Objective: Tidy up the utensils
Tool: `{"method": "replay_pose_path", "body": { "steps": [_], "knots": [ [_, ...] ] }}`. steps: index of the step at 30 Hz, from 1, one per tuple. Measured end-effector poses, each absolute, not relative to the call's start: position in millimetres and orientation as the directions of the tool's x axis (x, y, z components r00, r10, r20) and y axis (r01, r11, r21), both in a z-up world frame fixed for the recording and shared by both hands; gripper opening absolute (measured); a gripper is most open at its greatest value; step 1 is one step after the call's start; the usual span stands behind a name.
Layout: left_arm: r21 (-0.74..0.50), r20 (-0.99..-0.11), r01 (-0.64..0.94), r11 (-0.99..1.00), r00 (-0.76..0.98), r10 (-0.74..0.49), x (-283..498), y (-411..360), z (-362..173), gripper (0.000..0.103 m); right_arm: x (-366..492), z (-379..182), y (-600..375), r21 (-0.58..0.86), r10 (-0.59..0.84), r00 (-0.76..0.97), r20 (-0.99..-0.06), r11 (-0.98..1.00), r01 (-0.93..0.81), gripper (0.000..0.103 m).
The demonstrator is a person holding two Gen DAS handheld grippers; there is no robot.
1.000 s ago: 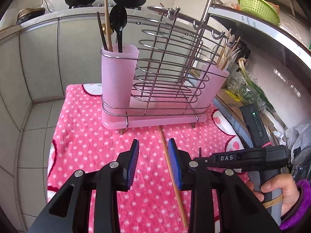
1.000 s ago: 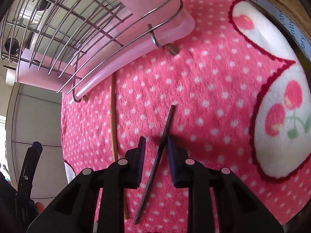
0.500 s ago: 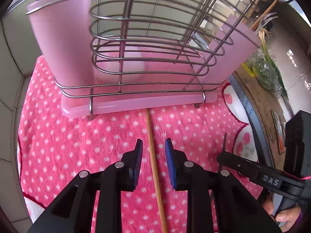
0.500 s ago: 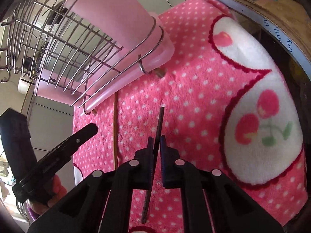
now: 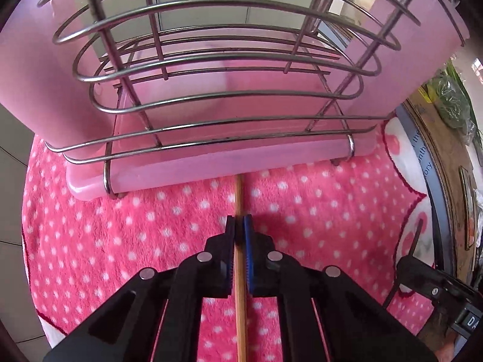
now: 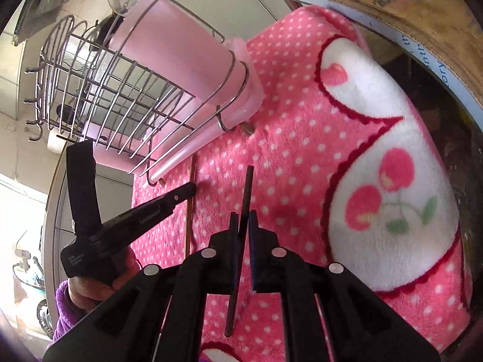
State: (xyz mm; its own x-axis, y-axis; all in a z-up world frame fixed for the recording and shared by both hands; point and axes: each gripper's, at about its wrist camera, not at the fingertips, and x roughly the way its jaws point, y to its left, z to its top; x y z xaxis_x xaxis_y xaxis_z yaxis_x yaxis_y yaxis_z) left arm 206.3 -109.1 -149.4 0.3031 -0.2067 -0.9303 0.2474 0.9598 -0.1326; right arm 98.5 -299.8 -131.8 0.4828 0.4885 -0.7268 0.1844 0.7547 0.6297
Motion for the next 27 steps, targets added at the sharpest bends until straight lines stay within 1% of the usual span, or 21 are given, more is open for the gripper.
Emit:
{"method": "replay_pose_path", "body": {
  "steps": [6, 9, 13, 17, 21, 27],
  "knots": [
    [-0.110, -0.942, 0.356, 0.928, 0.262, -0.212, 178, -108, -132, 0.005, 96, -129, -305, 0.639, 0.500, 0.485, -0.717, 0.750, 0.173, 0.007],
    [-0.106, -0.953, 0.370, 0.923, 0.226, -0.200, 171, -103, -133, 0.005, 95, -129, -303, 0.636, 0.497, 0.485, -0.719, 0.752, 0.171, 0.007],
    [-0.111, -0.970, 0.361, 0.926, 0.165, -0.181, 170, -97, -148, 0.006, 97, -124, -294, 0.613, 0.478, 0.492, -0.728, 0.774, 0.155, 0.006],
    [-0.116, -0.972, 0.367, 0.923, 0.149, -0.181, 175, -105, -152, 0.006, 96, -117, -287, 0.587, 0.458, 0.497, -0.737, 0.798, 0.136, 0.006],
    [-0.098, -0.971, 0.405, 0.909, 0.160, -0.176, 179, -118, -156, 0.006, 95, -111, -280, 0.569, 0.446, 0.503, -0.741, 0.814, 0.117, 0.006],
    [-0.159, -0.940, 0.389, 0.907, 0.222, -0.260, 165, -101, -141, 0.005, 91, -96, -273, 0.535, 0.420, 0.529, -0.737, 0.841, 0.078, 0.006]
  ]
}}
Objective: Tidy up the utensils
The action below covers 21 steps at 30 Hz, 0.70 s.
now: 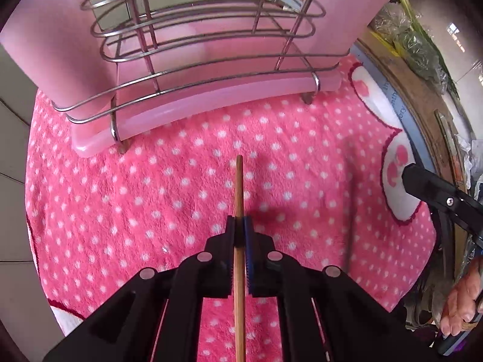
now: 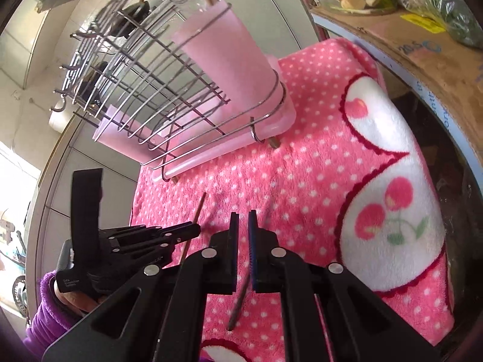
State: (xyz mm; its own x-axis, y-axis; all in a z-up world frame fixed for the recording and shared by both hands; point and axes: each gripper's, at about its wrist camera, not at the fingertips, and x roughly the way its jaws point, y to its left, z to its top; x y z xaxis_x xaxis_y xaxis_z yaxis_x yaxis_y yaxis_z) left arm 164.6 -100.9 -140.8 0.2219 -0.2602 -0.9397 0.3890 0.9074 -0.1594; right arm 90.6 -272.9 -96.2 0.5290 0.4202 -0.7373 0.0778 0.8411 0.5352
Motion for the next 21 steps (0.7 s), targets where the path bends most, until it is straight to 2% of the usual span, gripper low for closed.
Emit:
{"method": "replay_pose_path", "body": {
  "steps": [5, 10, 16, 21],
  "knots": [
    [-0.220, -0.869, 0.382, 0.898, 0.341, -0.358, 144, -77, -101, 0.005, 84, -76, -268, 0.507, 0.400, 0.581, -0.709, 0.861, 0.026, 0.006],
    [-0.261, -0.773, 0.354, 0.898, 0.481, -0.414, 122, -44, -63, 0.005, 83, -70, -265, 0.471, 0.372, 0.586, -0.720, 0.882, 0.018, 0.006],
    [-0.320, -0.701, 0.338, 0.885, 0.544, -0.461, 114, -14, -36, 0.005, 106, -110, -278, 0.554, 0.456, 0.418, -0.786, 0.819, 0.149, 0.007],
    [-0.354, -0.669, 0.345, 0.869, 0.556, -0.493, 108, -1, -29, 0.005, 125, -127, -273, 0.460, 0.379, 0.341, -0.860, 0.865, 0.200, 0.007]
  ]
}}
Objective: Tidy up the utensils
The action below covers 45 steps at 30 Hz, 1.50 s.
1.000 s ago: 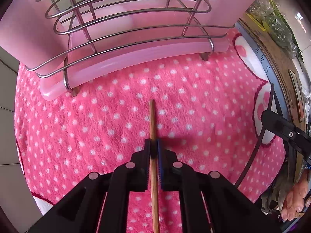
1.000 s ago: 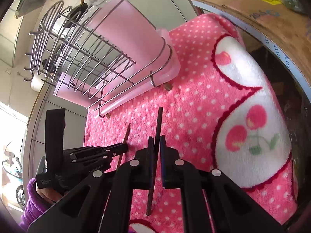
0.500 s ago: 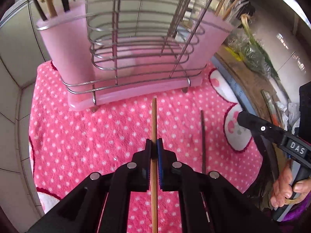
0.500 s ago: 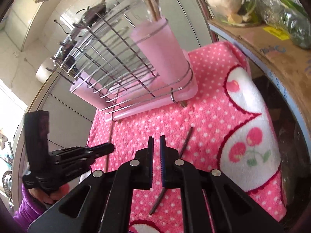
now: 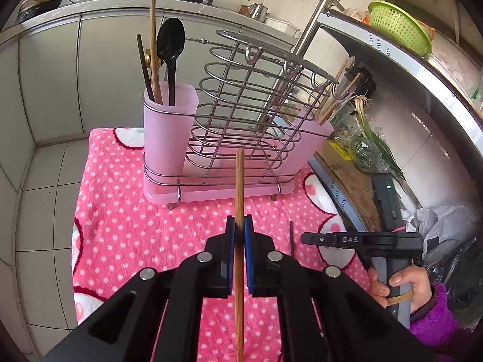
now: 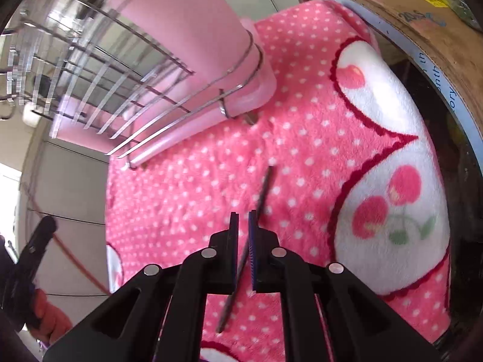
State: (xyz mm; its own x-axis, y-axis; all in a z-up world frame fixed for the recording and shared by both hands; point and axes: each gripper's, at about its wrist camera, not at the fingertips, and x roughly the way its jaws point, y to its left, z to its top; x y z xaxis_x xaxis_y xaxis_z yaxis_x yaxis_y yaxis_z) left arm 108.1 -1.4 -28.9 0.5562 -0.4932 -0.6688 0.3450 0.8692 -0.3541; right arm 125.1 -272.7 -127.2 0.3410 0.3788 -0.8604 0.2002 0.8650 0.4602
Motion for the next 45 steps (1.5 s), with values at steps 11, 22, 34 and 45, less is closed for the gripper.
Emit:
{"method": "replay_pose_path", "body": {
  "steps": [11, 22, 34, 45],
  "knots": [
    [-0.383, -0.631, 0.348, 0.856, 0.578, -0.517, 99, 14, -24, 0.005, 146, -150, -256, 0.347, 0.293, 0.242, -0.925, 0.910, 0.227, 0.010],
    [-0.403, -0.599, 0.352, 0.845, 0.597, -0.534, 95, 16, -19, 0.005, 145, -149, -239, 0.305, 0.246, 0.297, -0.923, 0.937, 0.172, 0.009],
    [-0.365, -0.459, 0.340, 0.867, 0.744, -0.485, 74, 33, 35, 0.005, 102, -72, -238, 0.402, 0.305, 0.618, -0.725, 0.915, 0.021, 0.005],
    [-0.326, -0.310, 0.286, 0.901, 0.868, -0.388, 74, 52, 108, 0.005, 71, 67, -258, 0.304, 0.235, 0.903, -0.359, 0.944, -0.124, 0.005]
  ]
}}
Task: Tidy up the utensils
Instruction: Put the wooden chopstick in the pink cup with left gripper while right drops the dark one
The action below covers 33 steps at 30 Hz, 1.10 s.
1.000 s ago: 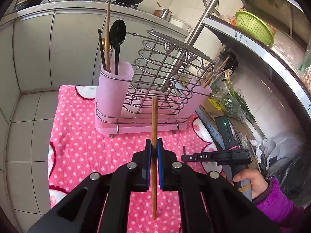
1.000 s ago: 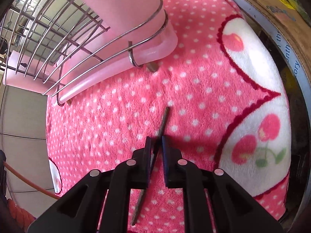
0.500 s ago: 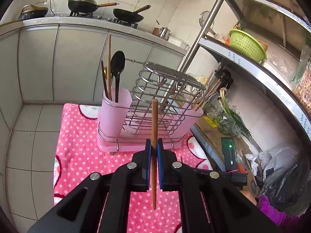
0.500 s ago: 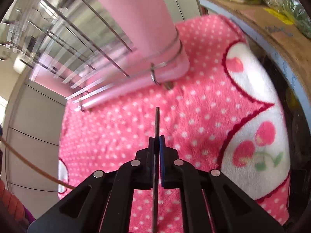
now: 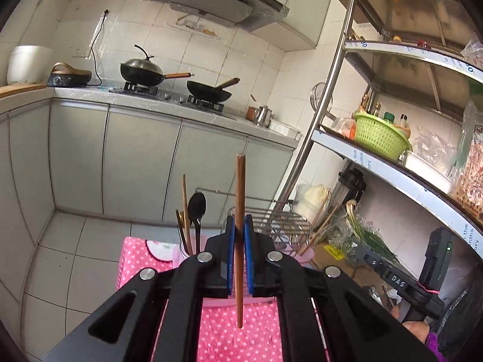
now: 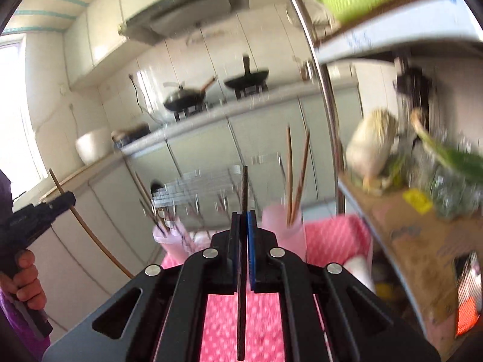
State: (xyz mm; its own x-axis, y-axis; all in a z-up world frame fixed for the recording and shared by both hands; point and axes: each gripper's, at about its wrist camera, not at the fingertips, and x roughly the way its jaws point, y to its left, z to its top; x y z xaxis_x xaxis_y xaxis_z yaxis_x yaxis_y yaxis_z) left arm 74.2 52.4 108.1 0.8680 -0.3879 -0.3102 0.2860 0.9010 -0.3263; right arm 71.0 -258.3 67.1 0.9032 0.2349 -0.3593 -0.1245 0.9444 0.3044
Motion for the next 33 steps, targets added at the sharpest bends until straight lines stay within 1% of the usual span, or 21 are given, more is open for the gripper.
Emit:
{"method": "replay_pose_path", "body": {
  "steps": [5, 9, 14, 18, 27, 33],
  "knots": [
    [-0.326, -0.235, 0.243, 0.914, 0.915, -0.327, 86, 60, 138, 0.005, 79, 106, -269, 0.276, 0.203, 0.959, -0.198, 0.950, -0.144, 0.005],
    [-0.325, -0.200, 0.205, 0.923, 0.939, -0.279, 101, 62, 152, 0.005, 95, 120, -274, 0.266, 0.181, 0.976, -0.121, 0.953, -0.144, 0.005],
    [-0.245, -0.171, 0.134, 0.960, 0.969, -0.179, 121, 51, 154, 0.005, 117, 121, -278, 0.250, 0.130, 0.990, -0.062, 0.962, -0.111, 0.005],
    [-0.200, -0.187, 0.103, 0.974, 0.972, -0.141, 141, 42, 142, 0.005, 134, 111, -280, 0.250, 0.108, 0.993, -0.051, 0.964, -0.092, 0.005],
    [-0.192, -0.298, 0.108, 0.975, 0.941, -0.163, 173, 33, 102, 0.005, 165, 71, -279, 0.230, 0.086, 0.989, -0.118, 0.972, -0.057, 0.005],
    [-0.203, -0.352, 0.109, 0.973, 0.919, -0.176, 185, 29, 80, 0.005, 166, 64, -282, 0.228, 0.082, 0.993, -0.086, 0.972, -0.060, 0.005]
  ]
}}
